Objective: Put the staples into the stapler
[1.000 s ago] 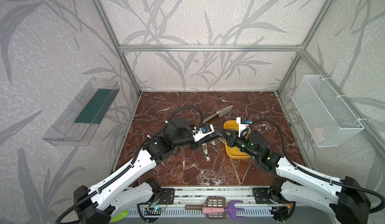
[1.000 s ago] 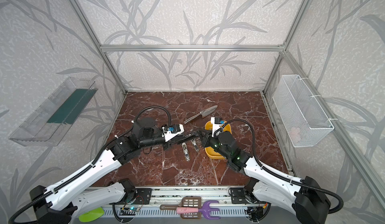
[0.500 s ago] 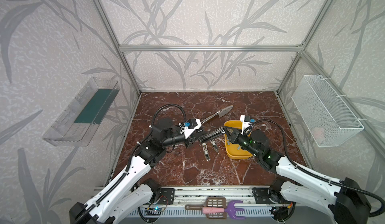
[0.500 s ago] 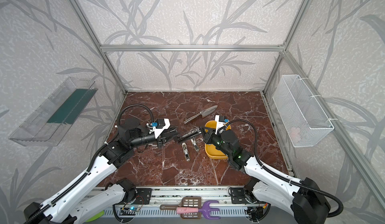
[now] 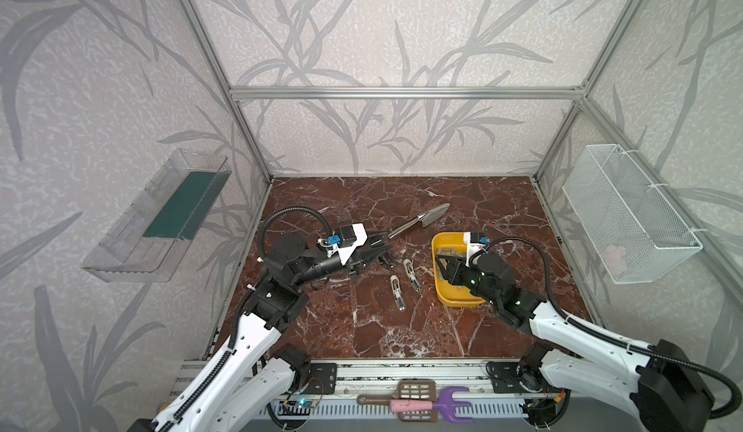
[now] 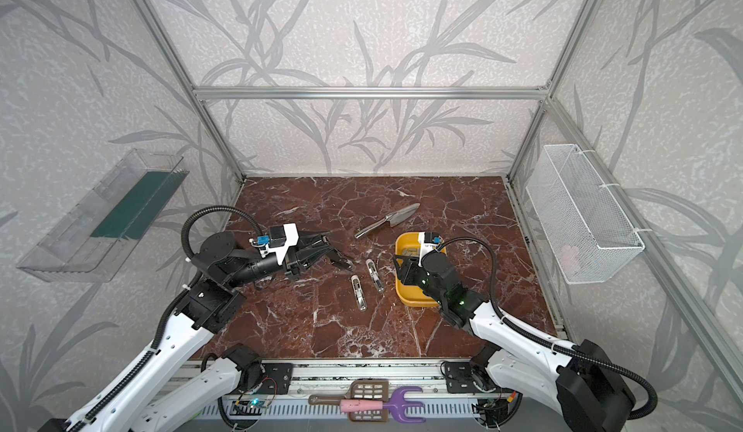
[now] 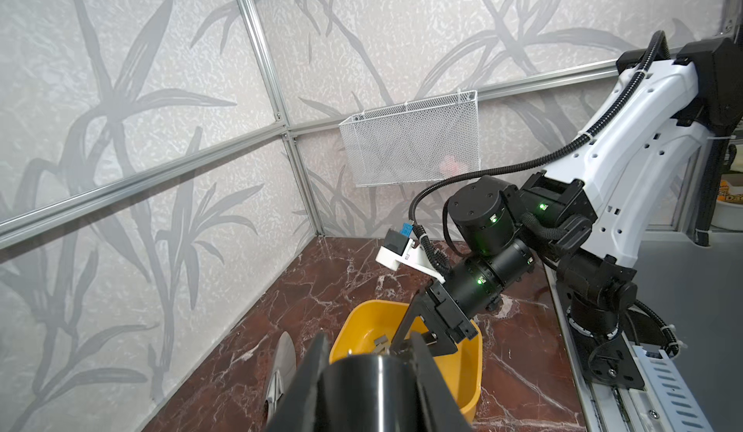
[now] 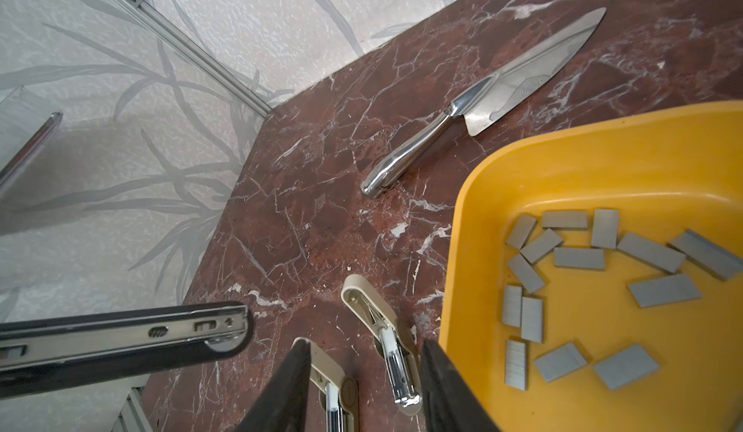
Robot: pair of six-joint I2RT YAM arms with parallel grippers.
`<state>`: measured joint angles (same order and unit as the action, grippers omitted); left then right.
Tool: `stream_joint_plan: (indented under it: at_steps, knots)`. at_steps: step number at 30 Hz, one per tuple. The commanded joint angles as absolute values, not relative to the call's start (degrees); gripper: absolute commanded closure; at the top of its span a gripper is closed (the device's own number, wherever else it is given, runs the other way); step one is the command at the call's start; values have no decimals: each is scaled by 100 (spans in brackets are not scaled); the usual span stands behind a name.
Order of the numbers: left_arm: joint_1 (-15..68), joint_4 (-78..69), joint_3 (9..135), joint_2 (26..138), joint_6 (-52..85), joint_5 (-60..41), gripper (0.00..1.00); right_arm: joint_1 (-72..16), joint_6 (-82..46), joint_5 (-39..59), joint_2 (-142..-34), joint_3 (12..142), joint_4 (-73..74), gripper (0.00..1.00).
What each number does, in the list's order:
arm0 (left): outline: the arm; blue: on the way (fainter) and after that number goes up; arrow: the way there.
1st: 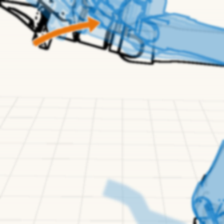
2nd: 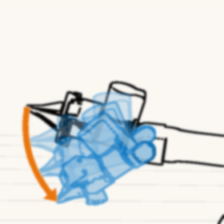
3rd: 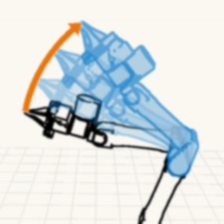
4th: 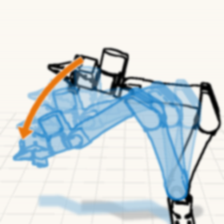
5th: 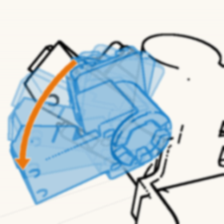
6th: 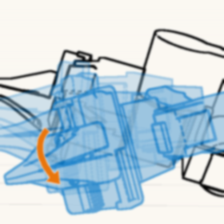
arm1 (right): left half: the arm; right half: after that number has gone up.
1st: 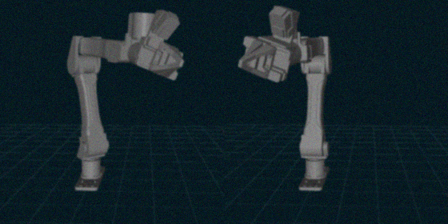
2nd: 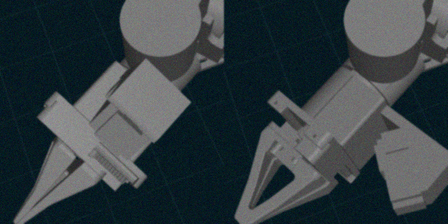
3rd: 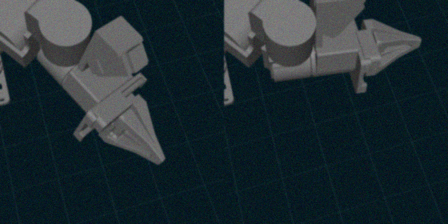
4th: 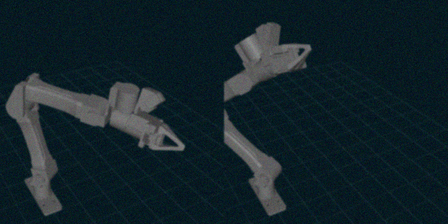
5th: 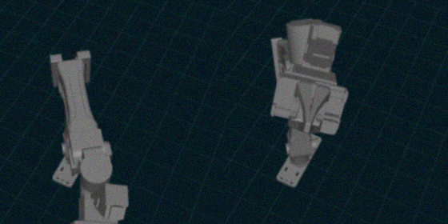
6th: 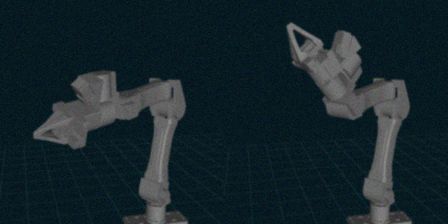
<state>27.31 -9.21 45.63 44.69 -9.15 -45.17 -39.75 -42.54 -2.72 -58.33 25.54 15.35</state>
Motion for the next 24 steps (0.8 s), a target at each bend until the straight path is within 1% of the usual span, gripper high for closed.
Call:
stream_joint_plan:
  at_steps: [1, 5, 7, 9, 12, 14, 16, 18, 22, 24]
  knots:
    - [2701, -1417, 4744, 4468, -878, -4693, 100, -3964, -3980, -418, -5738, 2623, 1424, 53]
    - [2698, -1389, 4786, 4465, -847, -4762, 100, -3971, -3689, -187, -5435, 2615, 1559, 51]
    - [2704, -1488, 4759, 4432, -770, -4783, 100, -4058, -3336, -9, -5207, 2586, 1782, 50]
    - [2699, -1484, 4772, 4441, -740, -4853, 100, -4250, -2936, 86, -5037, 2541, 2072, 45]
    - [2700, -1255, 4903, 4521, -816, -5095, 100, -4576, -2299, 398, -4944, 2374, 2805, 30]
    - [2699, -1161, 4967, 4526, -828, -5250, 100, -4698, -1921, 783, -5008, 2235, 3422, 26]
    - [2698, -1129, 4967, 4475, -829, -5304, 100, -4741, -1568, 1206, -5136, 2112, 4086, 26]
    - [2697, -1078, 4974, 4422, -863, -5307, 100, -4776, -1227, 1478, -5405, 1913, 5050, 27]
    - [2698, -1189, 4987, 4401, -673, -5655, 100, -4802, -926, 1403, -5886, 1585, 6152, 26]
    - [2703, -1313, 4999, 4453, -534, -5890, 100, -4820, -770, 1723, -6146, 1599, 6479, 27]
